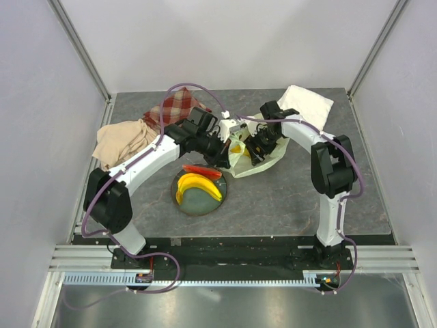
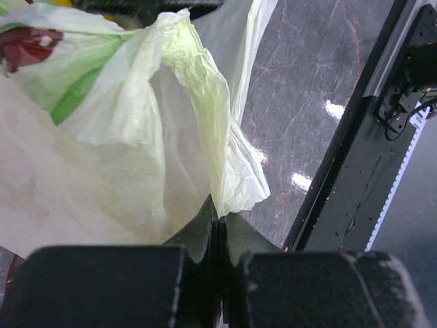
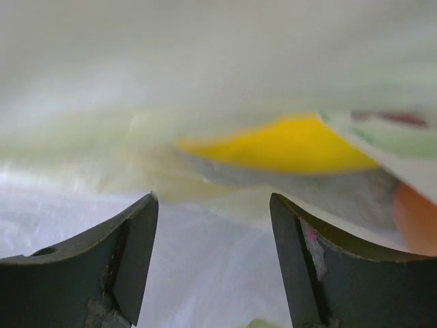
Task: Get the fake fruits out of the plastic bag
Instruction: Take out the fake fruit from the plastic bag.
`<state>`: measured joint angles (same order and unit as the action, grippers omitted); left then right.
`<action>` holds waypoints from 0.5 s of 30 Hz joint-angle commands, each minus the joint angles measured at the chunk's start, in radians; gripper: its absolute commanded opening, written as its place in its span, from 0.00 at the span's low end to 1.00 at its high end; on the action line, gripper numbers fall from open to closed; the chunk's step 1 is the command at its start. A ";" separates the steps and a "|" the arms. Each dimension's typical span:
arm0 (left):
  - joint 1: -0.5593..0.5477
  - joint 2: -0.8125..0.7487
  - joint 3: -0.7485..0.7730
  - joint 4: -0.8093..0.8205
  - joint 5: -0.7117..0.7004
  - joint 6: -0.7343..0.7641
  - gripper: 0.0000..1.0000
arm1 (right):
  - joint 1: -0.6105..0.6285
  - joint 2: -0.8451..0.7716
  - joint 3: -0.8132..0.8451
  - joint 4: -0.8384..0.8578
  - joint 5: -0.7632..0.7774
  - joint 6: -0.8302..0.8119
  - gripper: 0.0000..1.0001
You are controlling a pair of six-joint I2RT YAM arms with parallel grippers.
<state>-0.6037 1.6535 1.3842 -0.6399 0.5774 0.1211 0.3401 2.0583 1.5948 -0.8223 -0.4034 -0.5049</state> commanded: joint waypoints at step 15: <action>0.016 -0.031 0.035 -0.018 -0.010 0.048 0.02 | 0.036 -0.044 0.248 -0.310 -0.134 -0.828 0.69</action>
<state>-0.5907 1.6501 1.3842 -0.6571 0.5770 0.1287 0.3458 1.9621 1.7607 -1.0145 -0.4999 -1.0607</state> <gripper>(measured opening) 0.026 0.690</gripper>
